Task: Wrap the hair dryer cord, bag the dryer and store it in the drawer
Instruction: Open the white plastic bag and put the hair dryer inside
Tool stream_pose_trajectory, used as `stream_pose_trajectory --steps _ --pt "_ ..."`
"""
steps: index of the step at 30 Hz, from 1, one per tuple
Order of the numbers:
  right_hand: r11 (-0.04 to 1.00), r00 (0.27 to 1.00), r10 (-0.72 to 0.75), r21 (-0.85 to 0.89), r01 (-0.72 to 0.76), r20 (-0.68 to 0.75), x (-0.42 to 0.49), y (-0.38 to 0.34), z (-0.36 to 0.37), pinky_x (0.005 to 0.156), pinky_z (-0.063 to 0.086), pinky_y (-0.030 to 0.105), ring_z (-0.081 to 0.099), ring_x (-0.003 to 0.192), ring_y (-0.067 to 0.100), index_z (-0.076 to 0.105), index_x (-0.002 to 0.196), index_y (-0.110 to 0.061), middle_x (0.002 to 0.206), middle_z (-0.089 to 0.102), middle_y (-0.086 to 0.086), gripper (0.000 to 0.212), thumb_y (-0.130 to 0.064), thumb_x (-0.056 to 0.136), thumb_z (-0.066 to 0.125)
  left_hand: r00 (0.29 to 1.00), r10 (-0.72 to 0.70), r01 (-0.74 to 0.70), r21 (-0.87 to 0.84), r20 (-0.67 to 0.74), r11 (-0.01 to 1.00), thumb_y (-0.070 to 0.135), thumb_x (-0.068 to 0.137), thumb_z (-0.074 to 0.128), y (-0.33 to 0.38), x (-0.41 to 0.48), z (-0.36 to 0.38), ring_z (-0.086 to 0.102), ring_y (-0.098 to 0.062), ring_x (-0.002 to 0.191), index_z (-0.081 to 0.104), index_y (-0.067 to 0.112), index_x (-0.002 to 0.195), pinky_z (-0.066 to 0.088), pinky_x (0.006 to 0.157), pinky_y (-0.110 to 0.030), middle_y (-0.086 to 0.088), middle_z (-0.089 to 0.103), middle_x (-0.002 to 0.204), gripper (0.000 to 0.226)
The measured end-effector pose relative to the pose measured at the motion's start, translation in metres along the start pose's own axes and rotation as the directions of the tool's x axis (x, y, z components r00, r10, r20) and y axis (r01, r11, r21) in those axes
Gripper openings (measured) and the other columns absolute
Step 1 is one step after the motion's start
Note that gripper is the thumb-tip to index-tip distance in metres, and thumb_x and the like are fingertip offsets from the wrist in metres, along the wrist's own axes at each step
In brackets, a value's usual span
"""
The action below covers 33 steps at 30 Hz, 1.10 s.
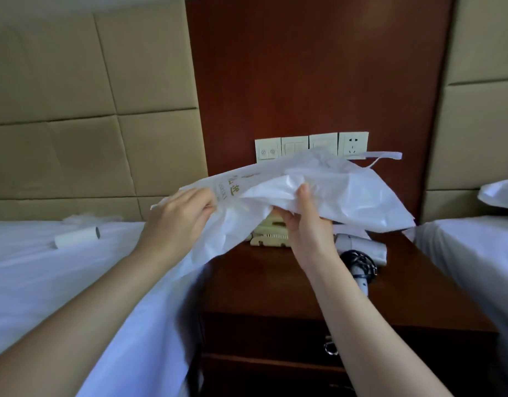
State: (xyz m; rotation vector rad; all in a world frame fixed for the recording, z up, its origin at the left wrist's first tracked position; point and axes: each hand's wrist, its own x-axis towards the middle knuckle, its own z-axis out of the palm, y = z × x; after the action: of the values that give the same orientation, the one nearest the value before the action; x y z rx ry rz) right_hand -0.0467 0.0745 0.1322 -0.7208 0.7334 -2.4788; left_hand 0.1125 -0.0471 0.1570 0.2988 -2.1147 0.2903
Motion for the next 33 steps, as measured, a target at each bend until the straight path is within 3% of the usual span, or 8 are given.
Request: stream_pose_trajectory --steps 7,12,16,21,23,27,30,33 --pt "0.989 0.996 -0.036 0.144 0.024 0.087 0.031 -0.006 0.024 0.095 0.051 0.031 0.059 0.115 0.018 0.046 0.131 -0.012 0.128 0.059 0.007 0.035 -0.023 0.098 0.043 0.944 0.194 -0.135 0.225 -0.267 0.965 -0.002 0.085 0.055 -0.019 0.029 0.021 0.061 -0.026 0.067 0.066 0.008 0.077 0.050 0.053 -0.036 -0.004 0.068 0.075 0.016" --pt "0.973 0.974 0.224 -0.050 -0.226 -0.044 0.037 0.046 -0.023 0.099 0.047 0.033 0.058 0.113 0.017 0.046 0.130 -0.009 0.129 0.057 0.005 0.037 -0.025 0.098 0.044 0.998 0.046 -0.057 0.280 0.048 0.958 -0.004 0.061 0.065 -0.038 -0.012 0.069 0.064 -0.025 0.050 0.058 0.015 0.081 0.039 0.033 -0.025 -0.004 0.067 0.067 0.029" --pt "0.797 0.849 0.516 -0.302 -0.523 -0.109 0.023 0.068 -0.053 0.099 0.044 0.042 0.049 0.120 0.023 0.043 0.132 -0.011 0.129 0.051 0.008 0.041 -0.028 0.095 0.051 0.926 -0.188 0.043 0.402 0.327 0.914 -0.011 0.025 0.081 -0.040 -0.041 0.099 0.047 -0.026 0.024 0.057 0.010 0.058 0.021 0.033 -0.017 -0.003 0.049 0.038 0.046" --pt "0.835 0.856 0.431 -0.233 -0.498 -0.285 0.026 0.048 -0.085 0.096 0.045 0.042 0.049 0.122 0.030 0.049 0.123 -0.014 0.131 0.051 0.011 0.035 -0.025 0.091 0.058 0.910 -0.270 0.138 0.383 0.316 0.913 -0.015 0.027 0.078 -0.042 -0.058 0.127 0.044 -0.027 0.023 0.052 0.007 0.055 0.015 0.042 -0.014 -0.005 0.043 0.032 0.044" --pt "0.890 0.875 0.337 -0.185 -0.416 -0.349 0.029 0.032 -0.096 0.094 0.047 0.041 0.053 0.117 0.030 0.047 0.121 -0.015 0.128 0.052 0.009 0.034 -0.021 0.090 0.060 0.880 -0.335 0.178 0.421 0.336 0.890 -0.015 0.042 0.075 -0.041 -0.060 0.129 0.052 -0.031 0.031 0.055 0.005 0.062 0.025 0.038 -0.022 -0.010 0.051 0.038 0.035" --pt "0.928 0.921 0.157 -0.265 -0.261 -0.357 0.028 0.010 -0.109 0.085 0.051 0.035 0.061 0.106 0.024 0.028 0.139 -0.027 0.120 0.055 0.003 0.062 -0.020 0.088 0.062 0.798 -0.473 0.302 0.432 0.373 0.850 -0.003 0.083 0.048 -0.037 -0.065 0.129 0.064 -0.038 0.079 0.054 0.010 0.089 0.036 0.058 -0.035 -0.016 0.066 0.081 0.015" --pt "0.822 0.941 0.160 -0.488 -0.294 -0.297 0.019 0.001 -0.110 0.074 0.053 0.028 0.064 0.097 0.020 0.052 0.122 -0.017 0.114 0.063 0.005 0.034 -0.019 0.089 0.061 0.757 -0.523 0.442 0.283 0.392 0.851 0.003 0.088 0.042 -0.025 -0.068 0.127 0.061 -0.040 0.087 0.052 0.008 0.091 0.037 0.062 -0.036 -0.018 0.065 0.090 0.012" --pt "0.690 0.961 0.112 -0.676 -0.259 -0.254 0.003 -0.001 -0.114 0.068 0.053 0.025 0.064 0.084 0.014 0.062 0.096 -0.019 0.098 0.066 0.002 0.007 -0.019 0.091 0.058 0.723 -0.491 0.489 0.142 0.486 0.861 0.014 0.093 0.043 -0.002 -0.067 0.124 0.054 -0.037 0.110 0.051 0.007 0.121 0.042 0.084 -0.040 -0.016 0.060 0.121 0.030"
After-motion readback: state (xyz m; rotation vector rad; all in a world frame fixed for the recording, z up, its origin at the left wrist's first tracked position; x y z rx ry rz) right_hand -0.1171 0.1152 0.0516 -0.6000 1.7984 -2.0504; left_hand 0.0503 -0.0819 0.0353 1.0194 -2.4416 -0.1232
